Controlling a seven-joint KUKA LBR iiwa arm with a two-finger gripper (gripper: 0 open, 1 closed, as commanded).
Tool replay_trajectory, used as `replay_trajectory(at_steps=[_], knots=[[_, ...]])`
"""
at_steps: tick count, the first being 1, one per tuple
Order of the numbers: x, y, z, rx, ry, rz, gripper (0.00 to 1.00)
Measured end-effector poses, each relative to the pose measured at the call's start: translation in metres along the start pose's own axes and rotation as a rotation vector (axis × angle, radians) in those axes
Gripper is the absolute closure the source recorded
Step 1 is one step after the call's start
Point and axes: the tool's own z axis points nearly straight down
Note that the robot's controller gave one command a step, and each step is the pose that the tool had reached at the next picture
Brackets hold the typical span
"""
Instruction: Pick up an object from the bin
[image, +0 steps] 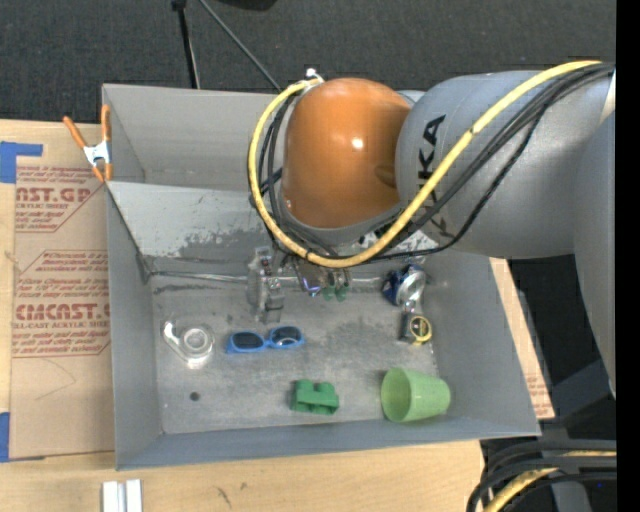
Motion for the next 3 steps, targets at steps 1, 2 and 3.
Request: replay_trajectory(at_steps=[1,2,3], knots=[[0.001,0.000,0.005,0.000,0.008,0.000,0.00],[-0.018,-0.014,0.137,-0.001,0.016,-0.184,0.00],[-0.020,-0.013,0.133,-0.002,0.010,-0.184,1.00]])
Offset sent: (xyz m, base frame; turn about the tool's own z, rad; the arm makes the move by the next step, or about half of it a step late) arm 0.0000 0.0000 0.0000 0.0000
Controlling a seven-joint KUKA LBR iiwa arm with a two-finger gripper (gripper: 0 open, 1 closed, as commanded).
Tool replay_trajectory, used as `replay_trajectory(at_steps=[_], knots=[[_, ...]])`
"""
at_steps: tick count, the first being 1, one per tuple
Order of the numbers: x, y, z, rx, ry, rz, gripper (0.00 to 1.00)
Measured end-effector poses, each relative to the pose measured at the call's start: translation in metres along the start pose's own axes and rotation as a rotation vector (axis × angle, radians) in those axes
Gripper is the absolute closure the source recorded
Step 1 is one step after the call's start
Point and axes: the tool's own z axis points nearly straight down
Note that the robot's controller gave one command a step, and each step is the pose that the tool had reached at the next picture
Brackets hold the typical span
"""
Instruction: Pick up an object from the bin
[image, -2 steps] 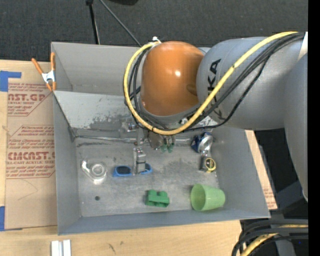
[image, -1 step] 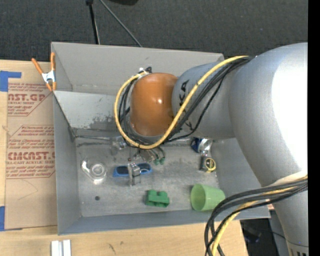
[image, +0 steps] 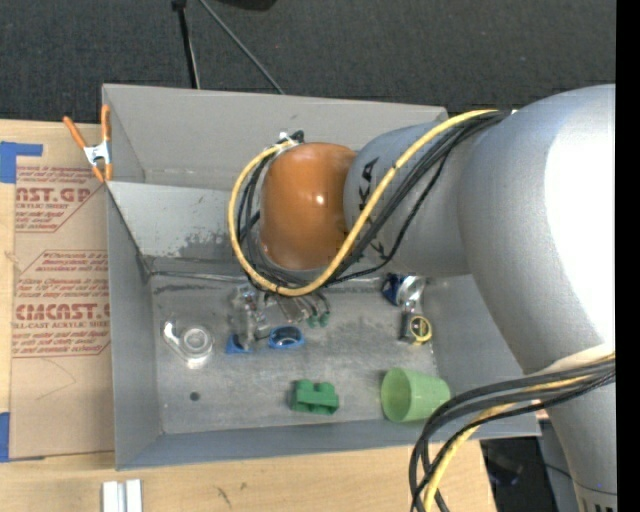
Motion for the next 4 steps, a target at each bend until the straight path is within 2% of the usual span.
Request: replay_trajectory(at_steps=[1,2,3,4], knots=[[0.000,0.000,0.000,0.000,0.000,0.000,0.00],[0.000,0.000,0.000,0.000,0.000,0.000,1.00],[0.000,0.000,0.000,0.000,0.000,0.000,0.00],[-0.004,-0.019,0.030,0.000,0.001,0.033,0.00]])
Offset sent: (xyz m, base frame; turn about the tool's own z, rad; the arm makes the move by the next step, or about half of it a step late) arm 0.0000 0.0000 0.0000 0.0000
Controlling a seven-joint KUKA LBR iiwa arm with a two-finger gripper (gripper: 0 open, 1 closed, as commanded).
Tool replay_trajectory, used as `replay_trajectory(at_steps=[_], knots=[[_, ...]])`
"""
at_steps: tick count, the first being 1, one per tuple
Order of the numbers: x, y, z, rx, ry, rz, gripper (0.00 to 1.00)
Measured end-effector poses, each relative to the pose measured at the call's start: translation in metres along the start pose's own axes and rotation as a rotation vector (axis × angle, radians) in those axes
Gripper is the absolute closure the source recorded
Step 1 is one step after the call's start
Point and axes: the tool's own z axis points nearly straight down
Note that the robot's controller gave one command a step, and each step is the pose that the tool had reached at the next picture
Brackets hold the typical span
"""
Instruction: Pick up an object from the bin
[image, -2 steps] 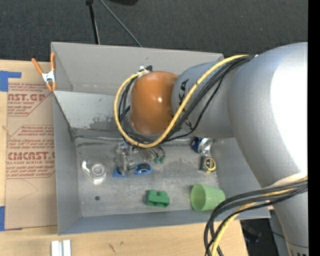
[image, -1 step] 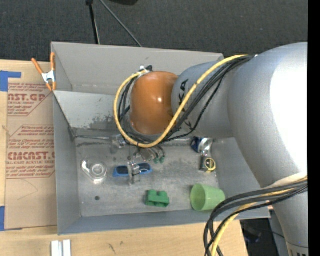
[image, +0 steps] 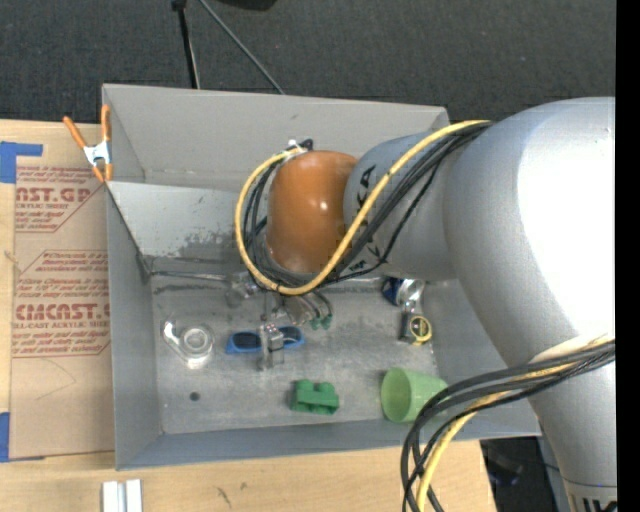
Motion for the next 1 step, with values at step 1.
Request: replay_trajectory(at_steps=[1], knots=[[-0.0006,0.0007,-0.0019,-0.001,-0.002,-0.001,1.00]])
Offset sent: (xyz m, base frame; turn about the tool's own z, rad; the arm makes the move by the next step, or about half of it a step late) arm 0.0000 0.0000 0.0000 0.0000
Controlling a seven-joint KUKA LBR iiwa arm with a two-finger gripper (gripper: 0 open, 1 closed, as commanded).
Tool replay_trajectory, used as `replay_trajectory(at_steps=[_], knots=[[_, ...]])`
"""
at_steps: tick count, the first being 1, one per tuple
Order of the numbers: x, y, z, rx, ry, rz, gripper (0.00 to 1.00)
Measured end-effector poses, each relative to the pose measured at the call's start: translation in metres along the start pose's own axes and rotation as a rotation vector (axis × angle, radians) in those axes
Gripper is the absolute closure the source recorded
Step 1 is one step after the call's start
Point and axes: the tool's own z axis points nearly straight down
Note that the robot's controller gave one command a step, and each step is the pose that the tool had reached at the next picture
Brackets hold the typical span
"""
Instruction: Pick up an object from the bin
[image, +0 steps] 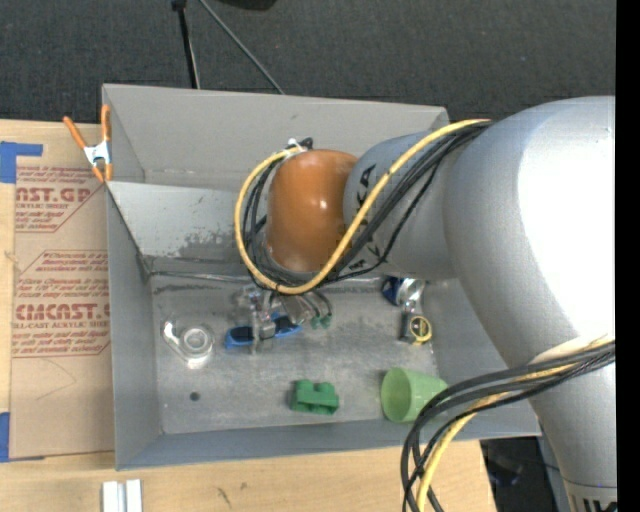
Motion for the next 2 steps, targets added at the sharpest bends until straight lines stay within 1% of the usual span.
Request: replay_trajectory(at_steps=[1,2], knots=[[0.026,0.049,-0.122,-0.001,-0.006,0.066,1.00],[0.016,0.066,-0.199,0.001,-0.006,-0.204,1.00]])
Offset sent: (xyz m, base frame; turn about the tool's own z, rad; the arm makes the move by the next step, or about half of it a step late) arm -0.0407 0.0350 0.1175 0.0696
